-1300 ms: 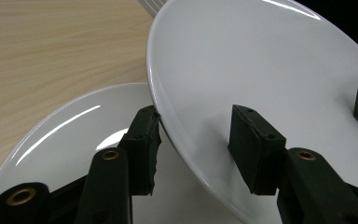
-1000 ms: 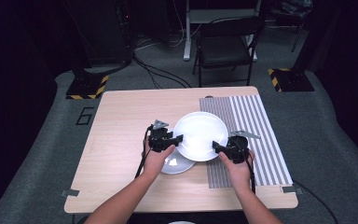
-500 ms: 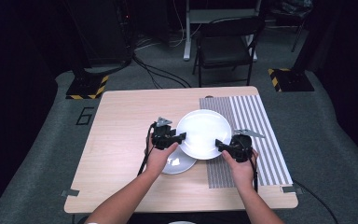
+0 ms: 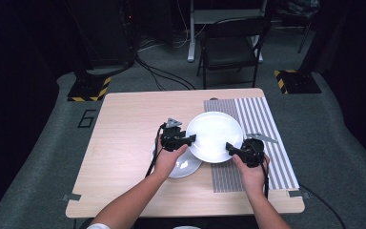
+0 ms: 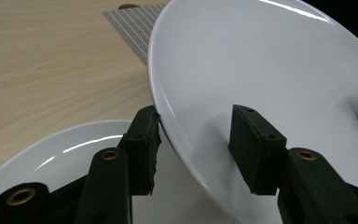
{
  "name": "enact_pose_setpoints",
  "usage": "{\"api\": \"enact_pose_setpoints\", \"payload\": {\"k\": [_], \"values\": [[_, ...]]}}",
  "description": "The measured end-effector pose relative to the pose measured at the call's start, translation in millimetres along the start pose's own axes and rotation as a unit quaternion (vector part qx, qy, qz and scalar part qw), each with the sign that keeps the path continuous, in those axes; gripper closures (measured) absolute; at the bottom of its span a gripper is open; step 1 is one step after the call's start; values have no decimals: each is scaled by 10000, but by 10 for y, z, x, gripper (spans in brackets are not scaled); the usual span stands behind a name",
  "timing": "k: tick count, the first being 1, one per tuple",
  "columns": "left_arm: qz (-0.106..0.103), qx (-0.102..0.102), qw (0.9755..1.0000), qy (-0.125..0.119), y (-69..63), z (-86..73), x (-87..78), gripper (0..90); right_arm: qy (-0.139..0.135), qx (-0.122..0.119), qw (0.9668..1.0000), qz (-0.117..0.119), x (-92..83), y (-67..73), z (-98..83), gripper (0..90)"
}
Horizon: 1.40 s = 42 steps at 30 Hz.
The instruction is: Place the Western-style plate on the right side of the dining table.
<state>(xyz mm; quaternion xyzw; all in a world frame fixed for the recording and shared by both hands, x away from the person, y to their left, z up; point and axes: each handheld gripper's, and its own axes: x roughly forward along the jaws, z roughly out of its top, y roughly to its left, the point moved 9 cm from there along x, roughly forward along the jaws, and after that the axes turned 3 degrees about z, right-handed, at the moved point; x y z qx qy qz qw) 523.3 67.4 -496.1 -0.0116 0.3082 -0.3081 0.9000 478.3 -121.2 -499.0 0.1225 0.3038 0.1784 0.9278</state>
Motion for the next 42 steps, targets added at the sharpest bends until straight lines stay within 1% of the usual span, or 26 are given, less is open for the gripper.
{"api": "enact_pose_setpoints", "payload": {"k": [2, 4, 5, 10, 11, 13, 16, 19, 21, 24, 25, 27, 29, 30, 33, 37, 42], "values": [[-20, -9, 10000, 5, -18, 4, 10, 527, -12, 6, 10000, -15, -11, -11, 0, 432], [-47, 48, 10000, 12, -36, 11, 23, 526, -24, 25, 10000, -39, -38, -33, -3, 432], [-55, 20, 10000, 7, -54, 14, 33, 527, -29, 27, 10000, -51, -46, -41, -5, 431], [-117, 98, 9999, 42, -120, 27, 76, 526, -73, 54, 9999, -142, -112, -97, -18, 432], [-145, 85, 9999, 29, -142, 32, 90, 526, -81, 65, 9998, -146, -121, -102, -19, 432], [-181, 123, 9998, 44, -180, 37, 118, 527, -86, 97, 9997, -204, -158, -140, -30, 432], [-198, 99, 9997, 32, -214, 47, 148, 527, -98, 113, 9996, -230, -176, -166, -37, 432], [-235, 145, 9996, 48, -261, 54, 178, 528, -119, 158, 9994, -274, -212, -218, -51, 431], [-252, 120, 9996, 37, -276, 56, 190, 528, -119, 165, 9994, -291, -222, -229, -57, 431], [-290, 160, 9994, 50, -299, 60, 210, 528, -134, 179, 9992, -329, -242, -257, -63, 431], [-304, 140, 9994, 43, -310, 61, 218, 528, -138, 190, 9992, -326, -249, -264, -65, 431], [-311, 185, 9993, 55, -311, 60, 227, 529, -139, 207, 9991, -345, -258, -276, -69, 431], [-325, 167, 9993, 72, -326, 56, 242, 528, -133, 198, 9990, -369, -267, -290, -76, 431], [-338, 164, 9993, 58, -335, 59, 254, 529, -133, 243, 9989, -380, -274, -302, -84, 431], [-357, 154, 9992, 82, -356, 56, 276, 529, -143, 228, 9988, -404, -286, -330, -90, 430], [-402, 214, 9989, 105, -388, 57, 310, 529, -153, 279, 9985, -445, -312, -366, -103, 431], [-453, 218, 9987, 113, -441, 63, 347, 529, -159, 315, 9981, -496, -345, -403, -114, 431]]}}
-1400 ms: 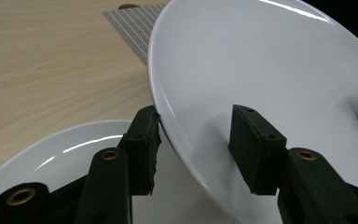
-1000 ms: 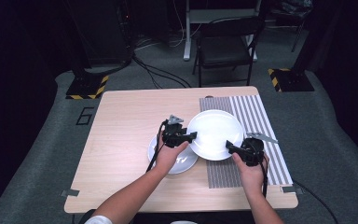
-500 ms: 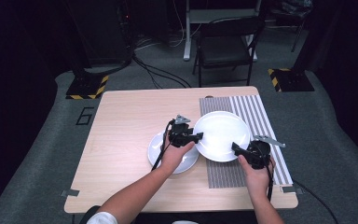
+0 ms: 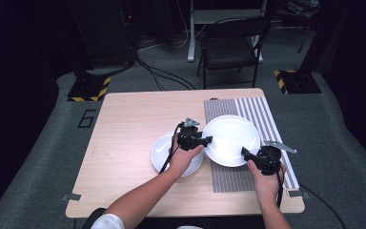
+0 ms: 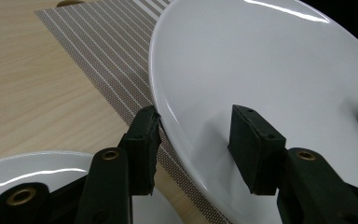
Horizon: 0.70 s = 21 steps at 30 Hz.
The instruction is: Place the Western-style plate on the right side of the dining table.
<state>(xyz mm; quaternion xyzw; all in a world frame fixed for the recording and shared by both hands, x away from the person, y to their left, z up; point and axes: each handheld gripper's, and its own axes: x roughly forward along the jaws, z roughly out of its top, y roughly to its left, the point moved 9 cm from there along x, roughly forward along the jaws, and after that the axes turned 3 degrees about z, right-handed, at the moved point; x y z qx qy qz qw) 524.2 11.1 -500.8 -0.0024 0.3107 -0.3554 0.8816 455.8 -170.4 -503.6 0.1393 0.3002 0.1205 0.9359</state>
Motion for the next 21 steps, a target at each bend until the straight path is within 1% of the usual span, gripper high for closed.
{"api": "enact_pose_setpoints", "payload": {"k": [6, 7, 12, 14, 21], "values": [[-41, 78, 10000, 27, -43, 14, 36, 529, -32, 70, 10000, -48, -39, -38, -6, 431], [-59, 43, 10000, 11, -58, 18, 45, 529, -39, 55, 10000, -71, -48, -53, -9, 431], [-98, 115, 9999, 55, -98, 26, 74, 529, -72, 111, 9998, -121, -91, -98, -18, 431], [-134, 114, 9998, 47, -122, 31, 90, 529, -78, 86, 9998, -147, -107, -121, -21, 430], [-172, 144, 9997, 77, -166, 37, 133, 530, -98, 137, 9997, -184, -138, -162, -32, 430]]}}
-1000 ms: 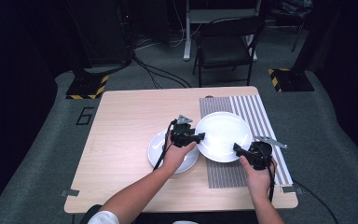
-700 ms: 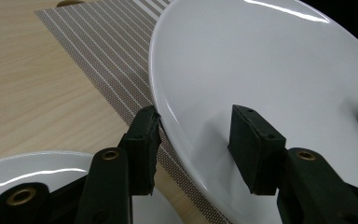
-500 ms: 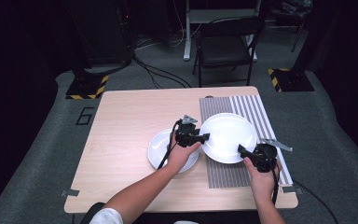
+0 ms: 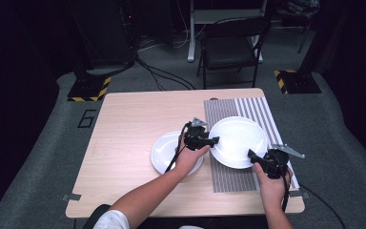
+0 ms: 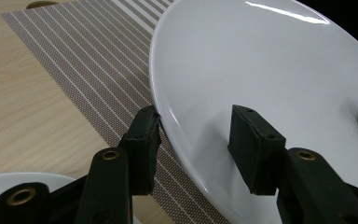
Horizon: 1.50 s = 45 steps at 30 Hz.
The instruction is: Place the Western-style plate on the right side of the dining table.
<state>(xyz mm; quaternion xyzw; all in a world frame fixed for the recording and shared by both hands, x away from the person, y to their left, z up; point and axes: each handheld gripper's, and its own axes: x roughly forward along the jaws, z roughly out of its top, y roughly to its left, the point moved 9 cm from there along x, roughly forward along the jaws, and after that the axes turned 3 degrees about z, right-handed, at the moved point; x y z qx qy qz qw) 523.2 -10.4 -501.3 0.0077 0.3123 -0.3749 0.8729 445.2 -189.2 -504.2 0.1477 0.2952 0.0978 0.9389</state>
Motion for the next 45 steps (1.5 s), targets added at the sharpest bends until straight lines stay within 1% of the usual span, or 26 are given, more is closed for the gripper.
{"api": "enact_pose_setpoints", "payload": {"k": [7, 11, 13, 21, 28, 31, 36, 39, 45], "values": [[-44, -6, 10000, -4, -37, 6, 36, 530, -7, 32, 10000, -53, -22, -46, -5, 431], [-41, 7, 10000, 12, -35, 4, 47, 529, -11, 9, 10000, -63, -24, -50, -8, 431], [-45, -19, 10000, 6, -37, 4, 54, 530, -10, 12, 10000, -69, -24, -51, -8, 431], [15, -27, 10000, 24, -23, 16, 71, 530, 7, 43, 10000, -73, 3, -55, -11, 430], [59, -33, 10000, -8, -19, 63, 99, 529, 7, 51, 9999, -120, 21, -67, 45, 430], [60, -79, 9999, -26, -21, 76, 119, 530, -3, -5, 9999, -149, 32, -79, 72, 429], [104, -108, 9999, -2, -8, 77, 160, 531, 7, 2, 9998, -196, 64, -103, 92, 429], [127, -147, 9998, 19, 9, 71, 188, 530, 27, -19, 9999, -167, 87, -121, 84, 430], [174, -129, 9997, 71, 36, 46, 237, 530, 46, 0, 9999, -127, 152, -149, 46, 429]]}}
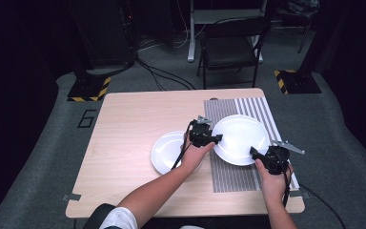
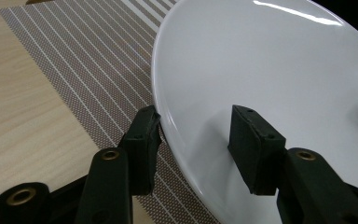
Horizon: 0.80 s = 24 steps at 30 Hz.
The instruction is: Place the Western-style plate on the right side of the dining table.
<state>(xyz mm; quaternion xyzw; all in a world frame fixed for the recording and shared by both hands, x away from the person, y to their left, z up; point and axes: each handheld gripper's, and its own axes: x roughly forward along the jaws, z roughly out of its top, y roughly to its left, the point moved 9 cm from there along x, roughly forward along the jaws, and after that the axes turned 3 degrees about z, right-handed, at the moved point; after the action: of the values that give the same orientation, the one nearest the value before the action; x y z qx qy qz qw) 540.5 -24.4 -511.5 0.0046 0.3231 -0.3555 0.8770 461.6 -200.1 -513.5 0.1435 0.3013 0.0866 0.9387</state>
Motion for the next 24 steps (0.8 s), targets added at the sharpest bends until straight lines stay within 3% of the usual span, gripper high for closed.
{"api": "enact_pose_setpoints", "payload": {"k": [24], "values": [[5, -28, 10000, 59, -15, -72, 213, 531, 66, 66, 9999, -103, 110, -158, -66, 428]]}}
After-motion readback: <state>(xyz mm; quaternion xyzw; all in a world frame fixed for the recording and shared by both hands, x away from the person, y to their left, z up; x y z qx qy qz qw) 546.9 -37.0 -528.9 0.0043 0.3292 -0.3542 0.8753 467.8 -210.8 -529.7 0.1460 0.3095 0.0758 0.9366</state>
